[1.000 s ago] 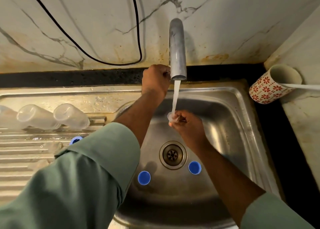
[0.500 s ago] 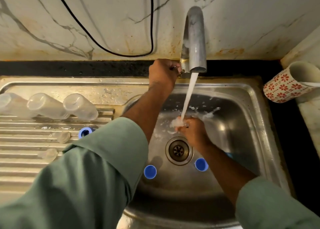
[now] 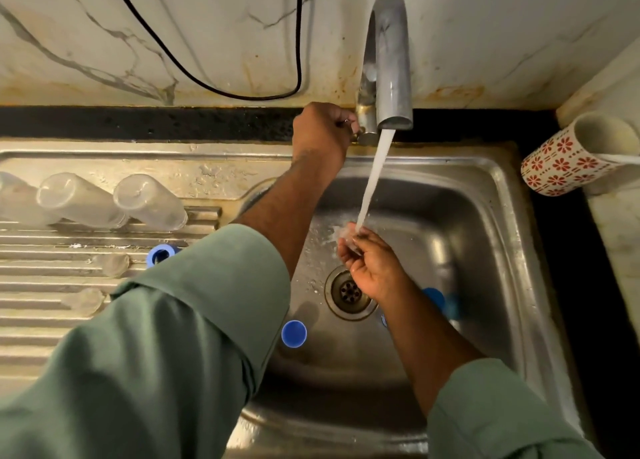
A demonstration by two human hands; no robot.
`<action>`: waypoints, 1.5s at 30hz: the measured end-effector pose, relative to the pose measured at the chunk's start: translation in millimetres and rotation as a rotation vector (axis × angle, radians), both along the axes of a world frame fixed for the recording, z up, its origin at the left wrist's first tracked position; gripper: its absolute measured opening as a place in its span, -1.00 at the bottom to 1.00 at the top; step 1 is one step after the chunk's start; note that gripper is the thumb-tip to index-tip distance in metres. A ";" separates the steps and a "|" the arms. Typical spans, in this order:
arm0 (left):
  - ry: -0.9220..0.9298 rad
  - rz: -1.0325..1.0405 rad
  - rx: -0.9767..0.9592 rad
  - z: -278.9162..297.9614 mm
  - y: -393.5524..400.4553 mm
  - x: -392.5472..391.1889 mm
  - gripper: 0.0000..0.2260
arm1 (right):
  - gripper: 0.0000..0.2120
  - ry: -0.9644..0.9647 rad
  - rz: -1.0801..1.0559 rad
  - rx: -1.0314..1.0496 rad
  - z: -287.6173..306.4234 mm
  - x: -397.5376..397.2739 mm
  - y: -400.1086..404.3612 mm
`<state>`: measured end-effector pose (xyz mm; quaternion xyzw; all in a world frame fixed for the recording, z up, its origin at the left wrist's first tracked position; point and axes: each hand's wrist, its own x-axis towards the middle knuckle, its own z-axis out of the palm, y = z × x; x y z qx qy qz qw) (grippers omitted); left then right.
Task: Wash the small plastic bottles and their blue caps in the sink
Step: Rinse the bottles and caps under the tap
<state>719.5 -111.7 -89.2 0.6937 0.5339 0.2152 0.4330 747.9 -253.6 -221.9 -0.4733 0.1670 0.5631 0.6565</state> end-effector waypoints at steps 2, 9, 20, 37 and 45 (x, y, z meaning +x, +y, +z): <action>0.003 -0.008 0.005 0.6 -1.5 0.0 -0.65 | -0.74 -0.008 -0.016 0.039 1.0 -1.0 -1.7; 0.116 -0.029 0.071 7.4 -3.0 0.4 -0.63 | -0.74 -0.115 0.059 -0.006 7.8 20.4 -0.8; 0.197 -0.056 0.140 8.8 -10.0 2.5 -0.86 | -0.77 0.038 0.020 -0.008 11.9 25.4 10.1; 0.187 -0.045 0.100 8.5 -8.4 2.7 -0.86 | -0.88 -0.841 0.316 -0.147 2.3 5.3 6.5; 0.179 -0.089 0.099 6.6 -0.6 0.1 -0.83 | -0.43 -1.013 0.825 -0.308 -78.5 -11.1 -10.5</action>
